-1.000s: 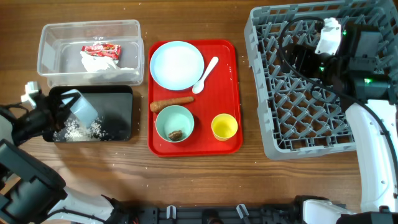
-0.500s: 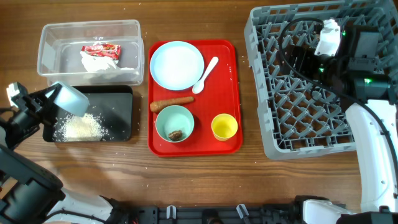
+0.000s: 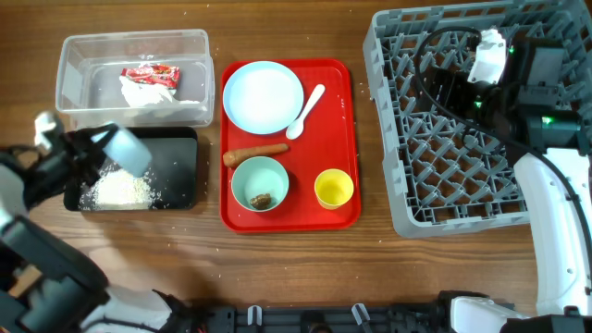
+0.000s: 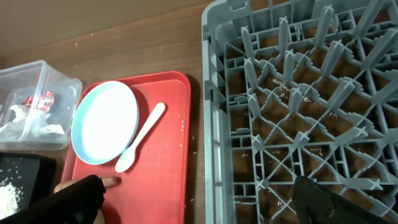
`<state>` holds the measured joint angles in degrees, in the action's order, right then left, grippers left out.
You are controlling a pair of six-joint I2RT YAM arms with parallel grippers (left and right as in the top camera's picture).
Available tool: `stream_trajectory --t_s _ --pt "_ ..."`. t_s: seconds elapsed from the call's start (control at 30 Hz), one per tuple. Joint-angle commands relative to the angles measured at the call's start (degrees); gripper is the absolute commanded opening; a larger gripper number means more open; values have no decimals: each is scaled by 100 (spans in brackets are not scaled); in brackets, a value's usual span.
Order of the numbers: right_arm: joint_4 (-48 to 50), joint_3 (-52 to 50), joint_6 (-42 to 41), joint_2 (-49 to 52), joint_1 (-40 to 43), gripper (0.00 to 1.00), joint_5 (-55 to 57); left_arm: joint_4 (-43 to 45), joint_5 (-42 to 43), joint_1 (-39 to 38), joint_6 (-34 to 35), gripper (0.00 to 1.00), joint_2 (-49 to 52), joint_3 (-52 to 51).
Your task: Sort waste into correct bins and load items into the dishwasher rack
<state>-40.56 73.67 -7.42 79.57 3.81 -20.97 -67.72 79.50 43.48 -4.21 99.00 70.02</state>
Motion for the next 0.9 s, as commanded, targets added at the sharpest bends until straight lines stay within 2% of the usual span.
stream_trajectory --t_s 0.0,0.03,0.07,0.1,0.13,0.2,0.3,0.43,0.5,0.67,0.73,0.77,0.87 --pt "-9 120 -22 48 -22 100 9 555 -1624 -1325 490 4 -1137 898" --pt "-7 120 -24 48 -22 100 9 946 -2249 -1794 852 4 -1338 1034" --pt "-20 120 -20 48 -22 100 9 1510 -3215 -2531 1344 4 -1576 1097" --pt "-33 120 -22 48 -22 100 9 2122 -4291 -3432 1652 4 -1707 1095" --pt "-83 120 -20 48 -22 100 9 2774 -5484 -4708 1670 4 -1626 1095" --pt "-166 120 -13 48 -22 100 9 3541 -6830 -6404 1665 4 -1104 1095" --pt "-256 120 -4 48 -22 100 11 3921 -7757 -7442 1665 4 -286 1095" --pt "-278 120 2 48 -22 100 33 4116 -7792 -8212 1648 4 1156 1095" --pt "-280 120 0 48 -22 100 33 3965 -7790 -8448 1646 4 1469 1095" --pt "-289 120 0 48 -22 100 33 3578 -7794 -8647 1650 7 1534 1093" --pt "-264 120 0 48 -22 100 33 3427 -7812 -8644 1650 19 1534 1093" --pt "-238 120 -2 48 -22 100 31 3407 -7812 -8642 1670 39 1534 1095" --pt "-234 120 -4 48 -22 100 31 3193 -7812 -8476 1805 62 1342 1217"
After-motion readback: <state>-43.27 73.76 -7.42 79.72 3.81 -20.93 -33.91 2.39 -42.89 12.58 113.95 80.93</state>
